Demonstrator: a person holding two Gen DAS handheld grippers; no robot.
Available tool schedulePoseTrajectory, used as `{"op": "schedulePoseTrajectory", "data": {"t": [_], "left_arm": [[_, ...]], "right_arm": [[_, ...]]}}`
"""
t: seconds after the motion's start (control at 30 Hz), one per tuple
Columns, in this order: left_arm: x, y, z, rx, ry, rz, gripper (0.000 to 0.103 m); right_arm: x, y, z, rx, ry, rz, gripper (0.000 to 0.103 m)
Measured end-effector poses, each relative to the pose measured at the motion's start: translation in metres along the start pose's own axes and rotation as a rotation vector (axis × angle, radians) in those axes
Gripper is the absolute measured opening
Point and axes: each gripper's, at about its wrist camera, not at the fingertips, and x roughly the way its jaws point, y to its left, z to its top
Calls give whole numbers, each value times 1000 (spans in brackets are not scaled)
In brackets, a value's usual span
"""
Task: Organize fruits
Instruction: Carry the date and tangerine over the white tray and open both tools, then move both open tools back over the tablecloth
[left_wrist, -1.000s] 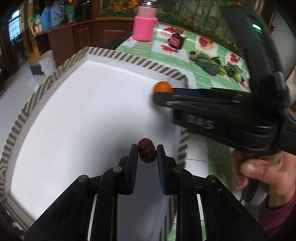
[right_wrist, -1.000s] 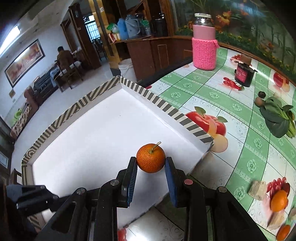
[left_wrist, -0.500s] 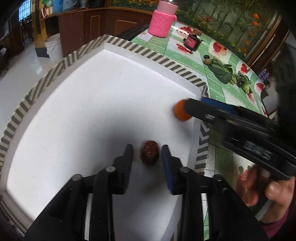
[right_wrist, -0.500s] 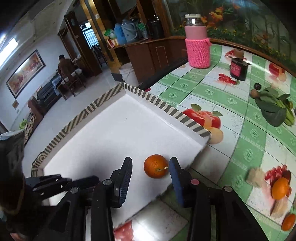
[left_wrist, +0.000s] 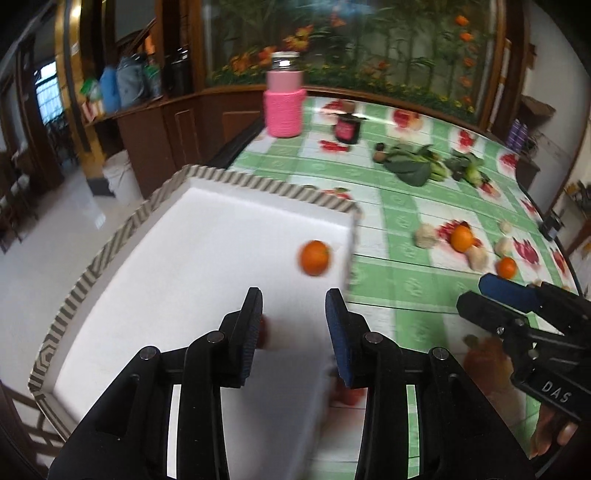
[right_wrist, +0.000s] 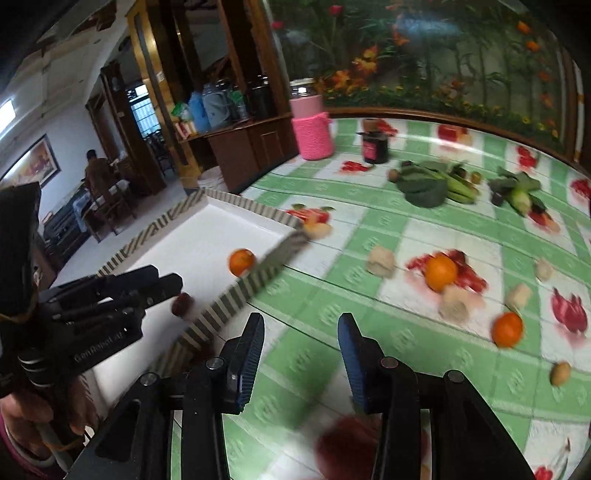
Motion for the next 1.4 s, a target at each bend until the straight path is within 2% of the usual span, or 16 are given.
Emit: {"op": "schedulePoseTrajectory", "data": {"t": [0.3, 0.4, 0.67, 0.83, 0.9, 1.0, 1.1, 1.17, 1.27, 1.4], "left_arm": [[4, -65, -10, 81, 12, -65, 35], [7, -79, -13, 97, 22, -76, 35], [21, -104, -12, 116, 75, -137, 35], [33, -116, -10, 160, 164, -191, 35], [31, -119, -8, 195, 153, -207, 35], [28, -122, -11, 231, 112, -183, 35], [27, -117, -15, 220, 110, -201, 35], [22, -111, -17, 212, 89, -187, 35], [13, -102, -21, 192, 49, -157, 35], [8, -96, -23, 148, 47, -153, 35]], "right_arm": [[-50, -60, -37, 121, -38, -139, 40], [-62, -78, -45, 168, -51, -156, 40], [-69, -108, -54, 210, -48, -213, 40], [-62, -125, -51, 254, -19, -240, 40], [-65, -128, -53, 266, -25, -258, 40], [-67, -130, -62, 309, -35, -270, 41], [-70, -129, -71, 360, -36, -238, 40], [-73, -125, -72, 370, -41, -221, 40], [-78, -112, -72, 355, -53, -219, 40], [-84, -93, -68, 305, -48, -216, 40]]}}
